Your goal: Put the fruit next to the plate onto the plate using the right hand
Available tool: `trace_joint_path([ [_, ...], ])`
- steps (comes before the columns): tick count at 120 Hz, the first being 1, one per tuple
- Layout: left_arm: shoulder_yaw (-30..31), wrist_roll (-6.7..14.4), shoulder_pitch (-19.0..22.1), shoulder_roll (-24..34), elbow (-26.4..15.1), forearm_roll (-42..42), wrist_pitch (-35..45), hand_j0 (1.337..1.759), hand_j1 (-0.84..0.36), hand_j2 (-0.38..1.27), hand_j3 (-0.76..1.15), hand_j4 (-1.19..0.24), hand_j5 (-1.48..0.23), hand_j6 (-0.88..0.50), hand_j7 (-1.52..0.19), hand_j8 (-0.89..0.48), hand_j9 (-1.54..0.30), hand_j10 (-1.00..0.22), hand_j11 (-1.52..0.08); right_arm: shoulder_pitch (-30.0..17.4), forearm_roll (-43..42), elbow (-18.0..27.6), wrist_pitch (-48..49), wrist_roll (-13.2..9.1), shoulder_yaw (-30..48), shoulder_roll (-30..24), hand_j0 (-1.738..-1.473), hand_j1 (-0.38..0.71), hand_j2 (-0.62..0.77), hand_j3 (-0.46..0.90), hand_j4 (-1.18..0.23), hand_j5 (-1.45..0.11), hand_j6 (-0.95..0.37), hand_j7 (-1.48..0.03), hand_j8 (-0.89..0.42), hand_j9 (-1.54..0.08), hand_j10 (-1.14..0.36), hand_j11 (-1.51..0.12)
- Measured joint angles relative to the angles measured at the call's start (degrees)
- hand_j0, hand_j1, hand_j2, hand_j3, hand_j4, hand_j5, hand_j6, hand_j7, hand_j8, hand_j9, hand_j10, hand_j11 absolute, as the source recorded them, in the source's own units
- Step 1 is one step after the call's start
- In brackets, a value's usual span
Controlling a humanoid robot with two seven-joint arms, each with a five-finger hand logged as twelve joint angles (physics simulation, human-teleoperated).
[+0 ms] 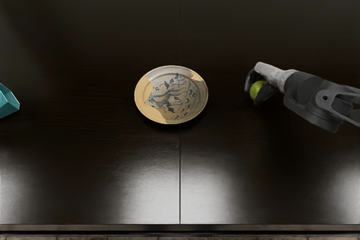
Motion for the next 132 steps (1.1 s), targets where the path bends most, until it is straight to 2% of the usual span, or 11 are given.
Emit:
trace_joint_path([
  [22, 0.0, 0.0, 0.0, 0.0, 0.0, 0.0, 0.0, 1.658, 0.06, 0.05, 0.0, -0.25, -0.32, -0.25, -0.32, -0.25, -0.32, -0.25, -0.32, 1.5, 4.5, 0.4, 4.3, 0.2, 4.9, 1.8, -1.646, 0.39, 0.29, 0.0, -0.81, -1.19, -0.47, -1.1, -0.2, -1.1, -0.39, -1.1],
  [45, 0.0, 0.0, 0.0, 0.0, 0.0, 0.0, 0.0, 1.658, 0.06, 0.05, 0.0, -0.25, -0.32, -0.25, -0.32, -0.25, -0.32, -0.25, -0.32, 1.9, 5.7, -0.4, 6.8, 0.3, 10.9, 7.2, -1.647, 0.39, 0.29, 0.0, -0.81, -1.2, -0.47, -1.1, -0.2, -1.1, -0.39, -1.1],
  [55, 0.0, 0.0, 0.0, 0.0, 0.0, 0.0, 0.0, 1.658, 0.06, 0.05, 0.0, -0.25, -0.32, -0.25, -0.32, -0.25, -0.32, -0.25, -0.32, 2.5, 5.6, -2.1, 7.3, 0.3, 11.9, 10.8, -1.647, 0.39, 0.3, 0.0, -0.8, -1.21, -0.47, -1.1, -0.2, -1.1, -0.39, -1.1],
  [93, 0.0, 0.0, 0.0, 0.0, 0.0, 0.0, 0.0, 1.658, 0.06, 0.05, 0.0, -0.25, -0.32, -0.25, -0.32, -0.25, -0.32, -0.25, -0.32, 4.4, 3.3, -10.2, 7.7, 0.4, 11.1, 23.6, -1.647, 0.39, 0.3, 0.0, -0.8, -1.22, -0.47, -1.1, -0.19, -1.1, -0.39, -1.1],
  [118, 0.0, 0.0, 0.0, 0.0, 0.0, 0.0, 0.0, 1.658, 0.06, 0.05, 0.0, -0.25, -0.32, -0.25, -0.32, -0.25, -0.32, -0.25, -0.32, 4.8, 1.8, -13.5, 7.8, 0.4, 9.6, 27.8, -1.647, 0.39, 0.29, 0.0, -0.8, -1.19, -0.48, -1.09, -0.21, -1.07, -0.4, -1.08],
  [132, 0.0, 0.0, 0.0, 0.0, 0.0, 0.0, 0.0, 1.658, 0.06, 0.05, 0.0, -0.25, -0.32, -0.25, -0.32, -0.25, -0.32, -0.25, -0.32, 5.4, 1.6, -14.2, 8.0, 0.4, 8.4, 28.6, -1.648, 0.36, 0.25, 0.0, -0.75, -1.09, -0.52, -1.02, -0.28, -1.0, -0.43, -1.01],
])
